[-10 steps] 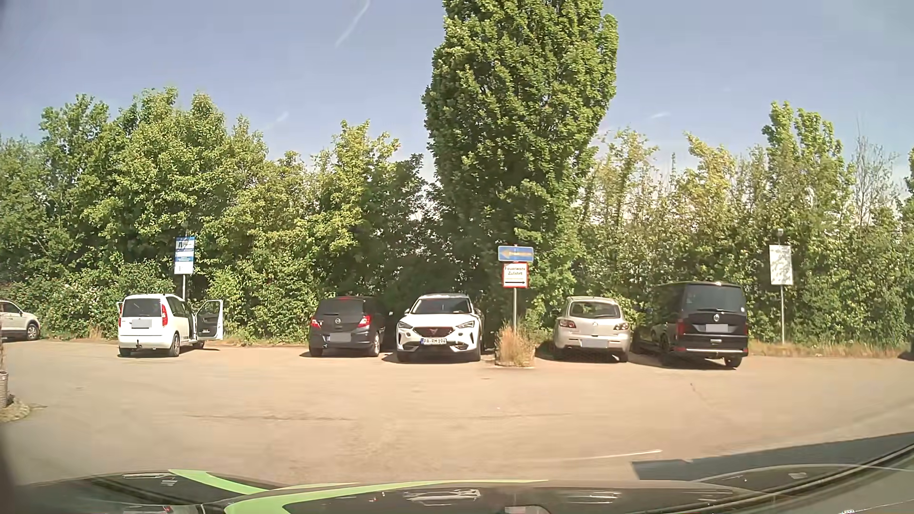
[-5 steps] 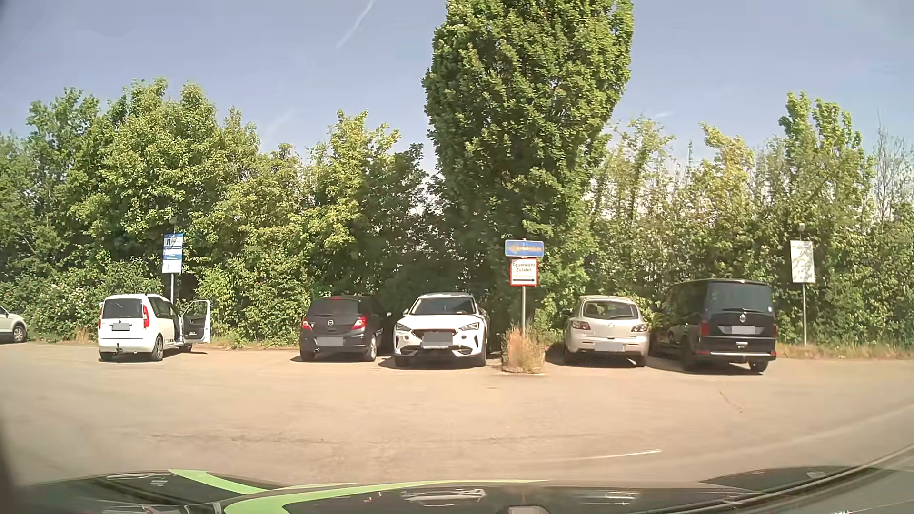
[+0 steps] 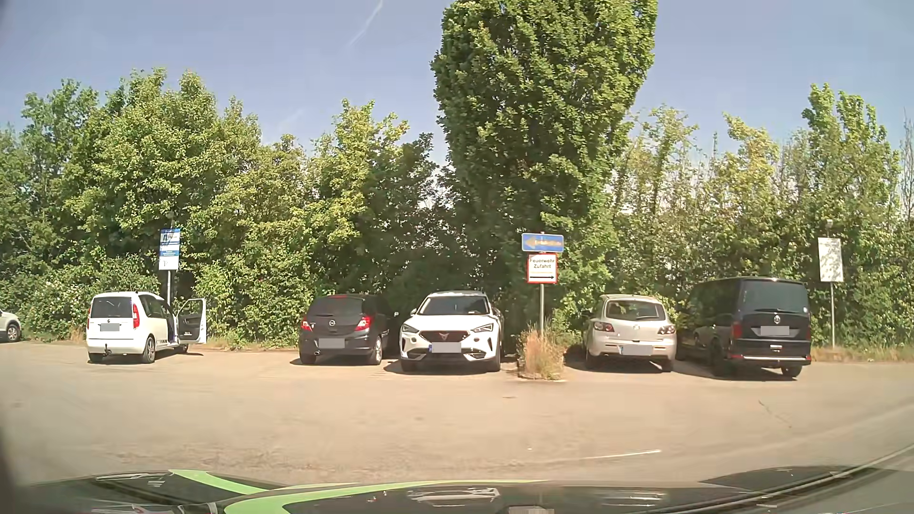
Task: Follow the waypoints while adhering to traffic rules and regulations
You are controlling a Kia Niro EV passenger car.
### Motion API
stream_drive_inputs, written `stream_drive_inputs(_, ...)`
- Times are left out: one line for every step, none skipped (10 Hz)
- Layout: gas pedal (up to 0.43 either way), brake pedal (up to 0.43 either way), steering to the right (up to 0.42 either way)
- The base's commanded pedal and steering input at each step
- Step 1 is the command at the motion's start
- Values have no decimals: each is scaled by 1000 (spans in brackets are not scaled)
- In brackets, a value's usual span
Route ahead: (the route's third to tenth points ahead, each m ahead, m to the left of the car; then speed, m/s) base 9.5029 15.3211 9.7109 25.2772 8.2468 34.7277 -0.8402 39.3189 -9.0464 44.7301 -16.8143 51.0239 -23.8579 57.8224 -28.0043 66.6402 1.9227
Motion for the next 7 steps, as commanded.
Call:
stream_drive_inputs(39, 0, -186)
stream_drive_inputs(79, 0, -221)
stream_drive_inputs(87, 0, -252)
stream_drive_inputs(98, 0, -280)
stream_drive_inputs(98, 0, -316)
stream_drive_inputs(98, 0, -345)
stream_drive_inputs(98, 0, -376)
